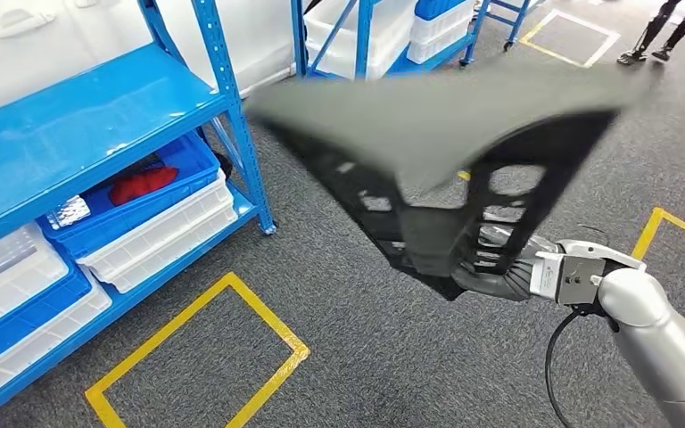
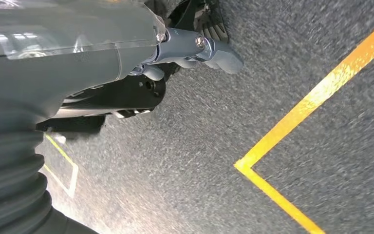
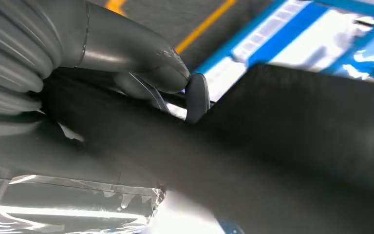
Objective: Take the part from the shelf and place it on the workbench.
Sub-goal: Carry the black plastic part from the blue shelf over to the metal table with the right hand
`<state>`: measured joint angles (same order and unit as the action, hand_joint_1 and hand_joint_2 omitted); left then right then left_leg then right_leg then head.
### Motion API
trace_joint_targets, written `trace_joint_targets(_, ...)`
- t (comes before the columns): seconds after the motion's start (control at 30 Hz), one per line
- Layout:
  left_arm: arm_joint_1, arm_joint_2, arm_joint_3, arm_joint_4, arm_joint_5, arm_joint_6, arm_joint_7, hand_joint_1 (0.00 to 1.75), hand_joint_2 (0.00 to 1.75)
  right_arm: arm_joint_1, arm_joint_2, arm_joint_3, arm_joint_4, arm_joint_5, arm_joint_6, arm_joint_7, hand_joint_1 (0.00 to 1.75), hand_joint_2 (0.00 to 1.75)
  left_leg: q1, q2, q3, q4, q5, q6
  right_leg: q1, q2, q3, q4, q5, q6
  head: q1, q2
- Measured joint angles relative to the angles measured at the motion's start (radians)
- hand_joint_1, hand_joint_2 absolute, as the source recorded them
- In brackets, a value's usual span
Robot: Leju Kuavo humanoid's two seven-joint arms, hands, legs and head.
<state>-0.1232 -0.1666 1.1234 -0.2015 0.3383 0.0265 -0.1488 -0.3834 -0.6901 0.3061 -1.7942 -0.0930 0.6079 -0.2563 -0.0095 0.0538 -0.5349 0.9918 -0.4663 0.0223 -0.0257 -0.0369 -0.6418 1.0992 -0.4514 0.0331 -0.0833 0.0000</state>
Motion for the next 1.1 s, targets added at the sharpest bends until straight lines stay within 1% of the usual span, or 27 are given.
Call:
trace_joint_targets(0.03, 0.001, 0.001, 0.0, 0.0, 0.0, 0.002, 0.004, 0.0, 1.75, -0.001, -0.013, 0.006, 0.001, -0.003, -0.011, -0.01, 1.75, 1.75, -0.002, 0.008, -0.001, 0.005, -0.004, -0.005, 0.004, -0.012, 0.024, -0.046, 0.011, -0.006, 0.0, 0.0)
trace_joint_targets(0.07, 0.002, 0.003, 0.0, 0.0, 0.0, 0.004, 0.009, 0.0, 1.75, 0.001, -0.021, 0.01, 0.002, -0.009, -0.026, -0.025, 1.75, 1.75, -0.004, 0.016, -0.002, 0.008, -0.008, -0.01, 0.008, -0.016, 0.033, -0.067, 0.011, -0.014, 0.0, 0.0)
trace_joint_targets(0.13, 0.005, 0.005, 0.0, 0.0, 0.0, 0.009, 0.016, 0.0, 1.75, 0.005, -0.026, 0.013, 0.003, -0.034, -0.061, -0.077, 1.75, 1.75, -0.005, 0.032, 0.0, 0.008, -0.012, -0.019, 0.012, 0.003, 0.029, -0.068, 0.011, -0.03, 0.0, 0.0)
trace_joint_targets(0.17, 0.005, 0.006, 0.0, 0.0, 0.0, 0.011, 0.02, 0.0, 1.75, 0.009, -0.023, 0.01, 0.003, -0.052, -0.077, -0.11, 1.75, 1.75, -0.004, 0.032, 0.0, 0.012, -0.017, -0.025, 0.011, 0.011, 0.028, -0.07, 0.013, -0.035, 0.0, 0.0)
trace_joint_targets(0.2, 0.005, 0.007, 0.0, 0.0, 0.0, 0.014, 0.024, 0.0, 1.75, 0.012, -0.014, 0.003, 0.003, -0.074, -0.091, -0.148, 1.75, 1.75, -0.001, 0.021, -0.005, 0.026, -0.03, -0.03, 0.009, 0.019, 0.028, -0.072, 0.014, -0.041, 0.0, 0.0)
trace_joint_targets(0.23, 0.006, 0.007, 0.0, 0.0, 0.0, 0.017, 0.028, 0.0, 1.75, 0.018, 0.004, -0.008, 0.003, -0.097, -0.099, -0.182, 1.75, 1.75, 0.001, 0.004, -0.018, 0.061, -0.054, -0.034, 0.007, 0.026, 0.029, -0.074, 0.016, -0.047, 0.0, 0.0)
trace_joint_targets(0.27, 0.008, 0.007, 0.0, 0.0, 0.0, 0.02, 0.031, 0.0, 1.75, 0.025, 0.03, -0.02, 0.003, -0.12, -0.104, -0.211, 1.75, 1.75, 0.003, -0.018, -0.042, 0.116, -0.086, -0.038, 0.007, 0.033, 0.029, -0.075, 0.017, -0.052, 0.0, 0.0)
trace_joint_targets(0.3, 0.01, 0.007, 0.0, 0.0, 0.0, 0.021, 0.033, 0.0, 1.75, 0.032, 0.059, -0.031, 0.003, -0.14, -0.103, -0.229, 1.75, 1.75, 0.004, -0.034, -0.073, 0.186, -0.12, -0.039, 0.008, 0.042, 0.029, -0.075, 0.018, -0.056, 0.0, 0.0)
trace_joint_targets(0.33, 0.012, 0.008, 0.0, 0.0, 0.0, 0.022, 0.033, 0.0, 1.75, 0.043, 0.086, -0.037, 0.003, -0.152, -0.099, -0.234, 1.75, 1.75, 0.005, -0.041, -0.104, 0.252, -0.144, -0.04, 0.009, 0.052, 0.029, -0.075, 0.018, -0.058, 0.0, 0.0)
trace_joint_targets(0.37, 0.013, 0.008, 0.0, 0.0, 0.0, 0.022, 0.033, 0.0, 1.75, 0.056, 0.108, -0.04, 0.003, -0.155, -0.095, -0.23, 1.75, 1.75, 0.005, -0.045, -0.125, 0.294, -0.152, -0.04, 0.011, 0.062, 0.029, -0.075, 0.018, -0.058, 0.0, 0.0)
trace_joint_targets(0.4, 0.014, 0.008, 0.0, 0.0, 0.0, 0.021, 0.032, 0.0, 1.75, 0.07, 0.125, -0.043, 0.003, -0.145, -0.093, -0.216, 1.75, 1.75, 0.005, -0.046, -0.13, 0.298, -0.14, -0.039, 0.011, 0.073, 0.029, -0.074, 0.018, -0.058, 0.0, 0.0)
trace_joint_targets(0.43, 0.014, 0.009, 0.0, 0.0, 0.0, 0.019, 0.031, 0.0, 1.75, 0.085, 0.14, -0.045, 0.003, -0.124, -0.093, -0.197, 1.75, 1.75, 0.005, -0.048, -0.118, 0.264, -0.112, -0.036, 0.012, 0.083, 0.029, -0.073, 0.018, -0.058, 0.0, 0.0)
trace_joint_targets(0.47, 0.014, 0.01, 0.0, 0.0, 0.0, 0.017, 0.029, 0.0, 1.75, 0.098, 0.15, -0.047, 0.002, -0.095, -0.096, -0.173, 1.75, 1.75, 0.005, -0.057, -0.091, 0.201, -0.073, -0.033, 0.012, 0.093, 0.03, -0.072, 0.018, -0.058, 0.0, 0.0)
trace_joint_targets(0.53, 0.014, 0.013, 0.0, 0.0, 0.0, 0.012, 0.027, 0.0, 1.75, 0.124, 0.162, -0.048, 0.001, -0.029, -0.102, -0.128, 1.75, 1.75, 0.007, -0.093, -0.034, 0.073, -0.02, -0.026, 0.013, 0.113, 0.028, -0.07, 0.019, -0.054, 0.0, 0.0)
trace_joint_targets(0.57, 0.014, 0.015, 0.0, 0.0, 0.0, 0.01, 0.026, 0.0, 1.75, 0.139, 0.164, -0.047, 0.001, -0.002, -0.105, -0.114, 1.75, 1.75, 0.007, -0.107, -0.018, 0.036, -0.01, -0.023, 0.013, 0.121, 0.025, -0.069, 0.021, -0.049, 0.0, 0.0)
trace_joint_targets(0.6, 0.014, 0.017, 0.0, 0.0, 0.0, 0.008, 0.026, 0.0, 1.75, 0.155, 0.165, -0.047, 0.001, 0.019, -0.11, -0.105, 1.75, 1.75, 0.006, -0.113, -0.013, 0.021, -0.01, -0.021, 0.012, 0.129, 0.022, -0.069, 0.024, -0.043, 0.0, 0.0)
trace_joint_targets(0.67, 0.014, 0.019, -0.003, 0.0, 0.0, 0.005, 0.025, 0.0, 1.75, 0.18, 0.161, -0.047, 0.002, 0.033, -0.121, -0.103, 1.75, 1.75, 0.006, -0.098, -0.01, 0.012, -0.004, -0.012, 0.008, 0.142, 0.016, -0.072, 0.03, -0.03, 0.0, 0.0)
trace_joint_targets(0.7, 0.014, 0.021, -0.005, 0.0, 0.0, 0.004, 0.025, 0.0, 1.75, 0.188, 0.156, -0.049, 0.002, 0.029, -0.128, -0.107, 1.75, 1.75, 0.007, -0.088, -0.008, 0.005, 0.002, -0.006, 0.008, 0.132, 0.012, -0.068, 0.026, -0.026, 0.0, 0.0)
trace_joint_targets(0.73, 0.013, 0.022, -0.008, 0.0, 0.0, 0.003, 0.025, 0.0, 1.75, 0.192, 0.151, -0.052, 0.002, 0.022, -0.132, -0.114, 1.75, 1.75, 0.008, -0.077, -0.006, -0.003, 0.008, 0.001, 0.009, 0.113, 0.003, -0.05, 0.011, -0.022, 0.0, 0.0)
trace_joint_targets(0.8, 0.015, 0.024, -0.014, 0.0, 0.0, 0.002, 0.025, 0.0, 1.75, 0.197, 0.145, -0.057, 0.002, 0.009, -0.137, -0.124, 1.75, 1.75, 0.007, -0.055, -0.005, -0.012, 0.014, 0.008, 0.009, 0.065, -0.041, 0.046, -0.048, -0.016, 0.0, 0.0)
trace_joint_targets(0.83, 0.017, 0.025, -0.016, 0.0, 0.0, 0.002, 0.025, 0.0, 1.75, 0.201, 0.144, -0.057, 0.002, 0.006, -0.138, -0.126, 1.75, 1.75, 0.006, -0.044, -0.006, -0.013, 0.014, 0.01, 0.008, 0.053, -0.071, 0.113, -0.081, -0.013, 0.0, 0.0)
trace_joint_targets(0.87, 0.018, 0.025, -0.018, 0.0, 0.0, 0.002, 0.025, 0.0, 1.75, 0.206, 0.145, -0.057, 0.003, 0.004, -0.138, -0.127, 1.75, 1.75, 0.005, -0.032, -0.007, -0.013, 0.013, 0.011, 0.005, 0.049, -0.095, 0.168, -0.102, -0.009, 0.0, 0.0)
trace_joint_targets(0.9, 0.019, 0.026, -0.019, 0.0, 0.0, 0.002, 0.025, 0.0, 1.75, 0.211, 0.145, -0.057, 0.003, 0.004, -0.138, -0.127, 1.75, 1.75, 0.004, -0.021, -0.008, -0.012, 0.013, 0.01, 0.002, 0.046, -0.105, 0.194, -0.105, -0.005, 0.0, 0.0)
trace_joint_targets(0.93, 0.019, 0.026, -0.021, 0.0, 0.0, 0.002, 0.025, 0.0, 1.75, 0.215, 0.145, -0.057, 0.003, 0.003, -0.138, -0.127, 1.75, 1.75, 0.004, -0.01, -0.008, -0.011, 0.012, 0.009, -0.001, 0.042, -0.095, 0.182, -0.091, -0.002, 0.0, 0.0)
trace_joint_targets(1.0, 0.018, 0.026, -0.023, 0.0, 0.0, 0.002, 0.025, 0.0, 1.75, 0.218, 0.145, -0.058, 0.003, 0.001, -0.138, -0.129, 1.75, 1.75, 0.004, 0.008, -0.008, -0.005, 0.007, 0.003, -0.005, 0.017, -0.025, 0.062, -0.035, 0.002, 0.0, 0.0)
trace_joint_targets(1.07, 0.017, 0.028, -0.023, 0.0, 0.0, 0.002, 0.025, 0.0, 1.75, 0.219, 0.145, -0.06, 0.002, -0.008, -0.138, -0.14, 1.75, 1.75, 0.0, 0.022, -0.009, 0.006, -0.002, -0.009, 0.001, -0.014, 0.033, -0.045, -0.005, -0.006, 0.0, 0.0)
trace_joint_targets(1.1, 0.016, 0.029, -0.024, -0.001, 0.0, 0.002, 0.026, 0.0, 1.75, 0.22, 0.145, -0.061, 0.002, -0.017, -0.139, -0.15, 1.75, 1.75, -0.003, 0.029, -0.009, 0.01, -0.006, -0.014, 0.003, -0.02, 0.041, -0.064, -0.005, -0.013, 0.0, 0.0)
